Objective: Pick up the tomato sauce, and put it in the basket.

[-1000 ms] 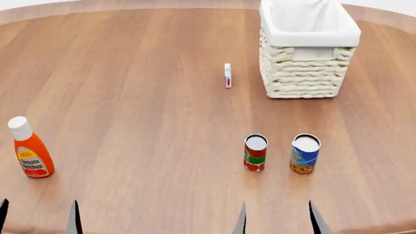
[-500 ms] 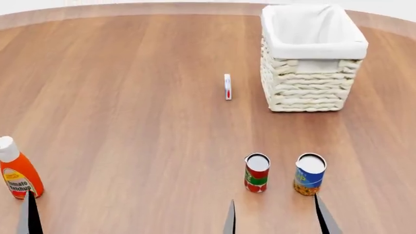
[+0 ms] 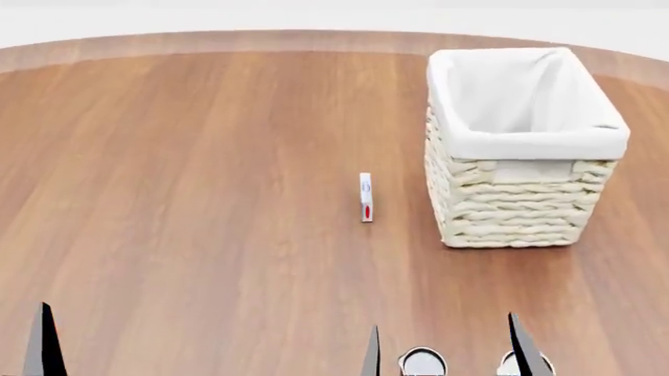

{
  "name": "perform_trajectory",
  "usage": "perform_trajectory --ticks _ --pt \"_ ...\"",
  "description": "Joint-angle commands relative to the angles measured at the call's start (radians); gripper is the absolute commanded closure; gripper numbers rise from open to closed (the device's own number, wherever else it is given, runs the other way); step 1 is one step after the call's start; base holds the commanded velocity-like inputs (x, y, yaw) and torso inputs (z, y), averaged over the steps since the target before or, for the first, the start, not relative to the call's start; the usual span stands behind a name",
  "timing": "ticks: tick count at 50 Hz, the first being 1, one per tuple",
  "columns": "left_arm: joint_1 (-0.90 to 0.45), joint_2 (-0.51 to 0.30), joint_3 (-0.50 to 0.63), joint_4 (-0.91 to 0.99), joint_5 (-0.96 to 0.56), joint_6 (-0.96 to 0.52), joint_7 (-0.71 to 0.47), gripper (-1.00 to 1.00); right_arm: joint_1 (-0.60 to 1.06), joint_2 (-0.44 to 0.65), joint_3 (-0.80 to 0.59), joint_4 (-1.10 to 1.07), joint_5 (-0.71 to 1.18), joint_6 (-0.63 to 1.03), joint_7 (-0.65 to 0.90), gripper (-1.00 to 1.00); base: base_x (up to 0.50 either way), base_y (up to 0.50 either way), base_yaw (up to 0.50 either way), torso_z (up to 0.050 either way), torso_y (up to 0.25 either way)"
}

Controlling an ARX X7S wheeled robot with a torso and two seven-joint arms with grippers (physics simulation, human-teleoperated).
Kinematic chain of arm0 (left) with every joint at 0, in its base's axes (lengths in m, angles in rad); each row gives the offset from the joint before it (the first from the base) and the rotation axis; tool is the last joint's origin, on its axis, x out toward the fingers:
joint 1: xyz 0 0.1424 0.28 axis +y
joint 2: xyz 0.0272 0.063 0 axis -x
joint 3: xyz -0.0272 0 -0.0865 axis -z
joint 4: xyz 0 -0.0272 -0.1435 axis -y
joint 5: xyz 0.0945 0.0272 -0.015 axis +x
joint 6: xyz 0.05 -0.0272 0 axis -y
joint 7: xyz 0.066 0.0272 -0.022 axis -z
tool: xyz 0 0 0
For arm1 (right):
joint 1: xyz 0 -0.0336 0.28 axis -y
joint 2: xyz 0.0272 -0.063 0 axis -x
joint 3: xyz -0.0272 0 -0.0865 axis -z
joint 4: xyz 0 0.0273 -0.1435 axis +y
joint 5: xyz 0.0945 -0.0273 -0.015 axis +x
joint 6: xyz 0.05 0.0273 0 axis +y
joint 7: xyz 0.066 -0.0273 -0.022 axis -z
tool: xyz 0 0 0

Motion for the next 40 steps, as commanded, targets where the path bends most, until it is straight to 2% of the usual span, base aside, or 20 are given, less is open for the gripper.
perform_trajectory --ticks 1,35,40 --pt "0.003 -0.014 0.007 -0.013 -0.001 0.014 -0.01 -1.0 0.007 0.011 -0.006 -0.002 0.004 0.008 0.009 -1.0 0.5 0.0 0.0 0.0 0.0" --pt "0.008 -0.042 -0.007 -0.008 -0.038 0.026 -0.044 -1.0 -0.001 0.031 -0.018 0.01 0.005 0.017 0.05 -1.0 0.5 0.0 0.0 0.0 0.001" --pt "0.015 -0.045 -0.007 -0.017 -0.042 0.041 -0.046 -1.0 -0.021 0.035 -0.016 0.006 0.013 -0.001 0.056 -1.0 0.02 0.0 0.0 0.0 0.0"
